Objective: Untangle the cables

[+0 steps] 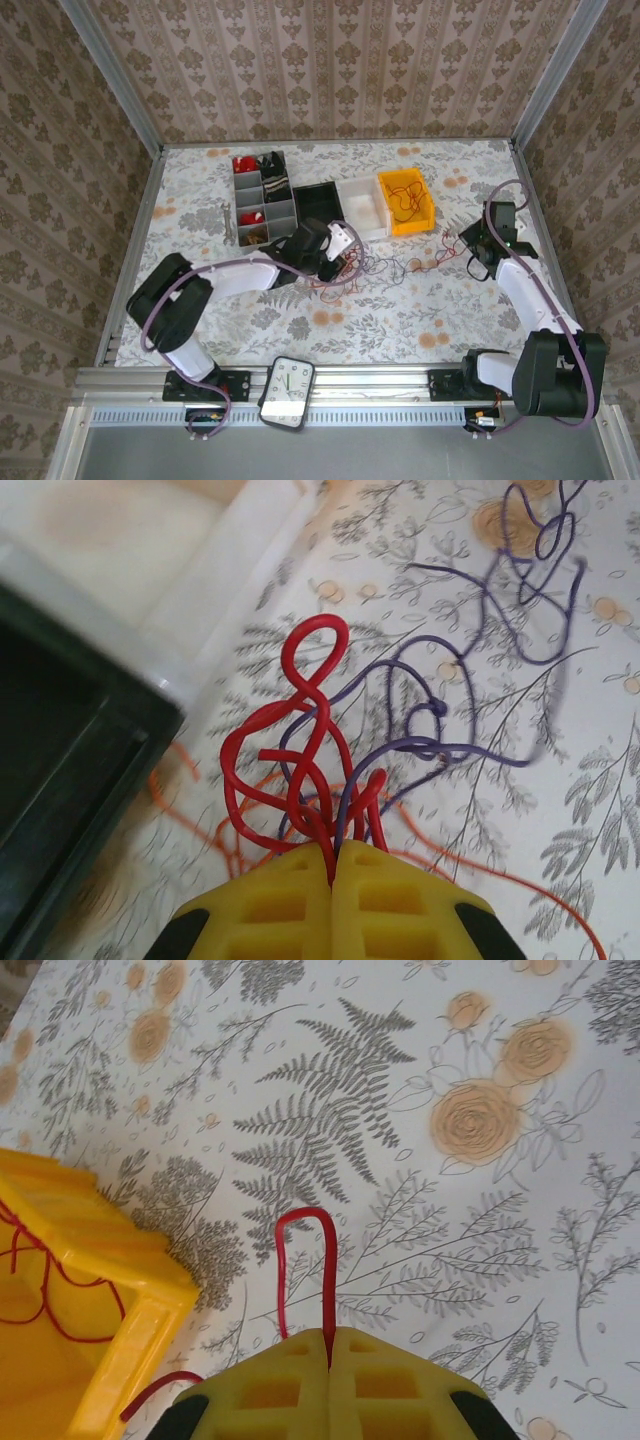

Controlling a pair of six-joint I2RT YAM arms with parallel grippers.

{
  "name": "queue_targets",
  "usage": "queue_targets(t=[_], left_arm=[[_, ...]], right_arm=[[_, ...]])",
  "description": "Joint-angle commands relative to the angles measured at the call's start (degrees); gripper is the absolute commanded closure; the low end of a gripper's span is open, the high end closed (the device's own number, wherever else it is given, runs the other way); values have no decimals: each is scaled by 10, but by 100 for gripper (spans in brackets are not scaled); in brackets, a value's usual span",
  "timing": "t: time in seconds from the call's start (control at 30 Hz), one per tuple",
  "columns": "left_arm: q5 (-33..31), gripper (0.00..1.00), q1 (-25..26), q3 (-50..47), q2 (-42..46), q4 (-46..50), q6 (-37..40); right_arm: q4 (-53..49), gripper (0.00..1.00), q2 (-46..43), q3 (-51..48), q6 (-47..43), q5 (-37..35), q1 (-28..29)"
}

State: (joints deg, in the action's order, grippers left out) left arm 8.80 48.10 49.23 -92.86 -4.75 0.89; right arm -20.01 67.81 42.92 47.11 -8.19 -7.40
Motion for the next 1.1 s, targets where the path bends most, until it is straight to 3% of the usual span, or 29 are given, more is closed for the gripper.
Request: queue_targets(t=[0.0, 0.33, 0.43, 0.57, 0.6, 0.67, 0.73, 0.8, 1.07], left_arm=[[-47, 100, -15, -32, 34, 11, -29], [-90, 100, -62, -88, 100, 33, -51], [-85, 100, -71, -99, 123, 34, -52], [-34, 99, -52, -84, 119, 45, -23], [-25, 85, -40, -69, 110, 55, -10], [-22, 69, -17, -35, 90, 75, 10], [-13, 41, -1, 1, 68, 84, 23], [-8, 24, 13, 39, 44, 81, 27], [61, 19, 47, 191, -108, 40, 55]], right_arm=[[-19, 100, -1, 8, 9, -25, -15], [-16, 100, -1, -1, 6, -3, -59], [-17, 100, 3, -1, 6, 3, -69], [11, 100, 8, -10, 7, 40, -66], [20, 100, 9, -14, 11, 51, -62], [37, 100, 10, -22, 14, 70, -51], [42, 100, 10, -27, 18, 82, -38], [47, 100, 7, -35, 26, 96, -26], [76, 100, -3, -82, 114, 134, 13]])
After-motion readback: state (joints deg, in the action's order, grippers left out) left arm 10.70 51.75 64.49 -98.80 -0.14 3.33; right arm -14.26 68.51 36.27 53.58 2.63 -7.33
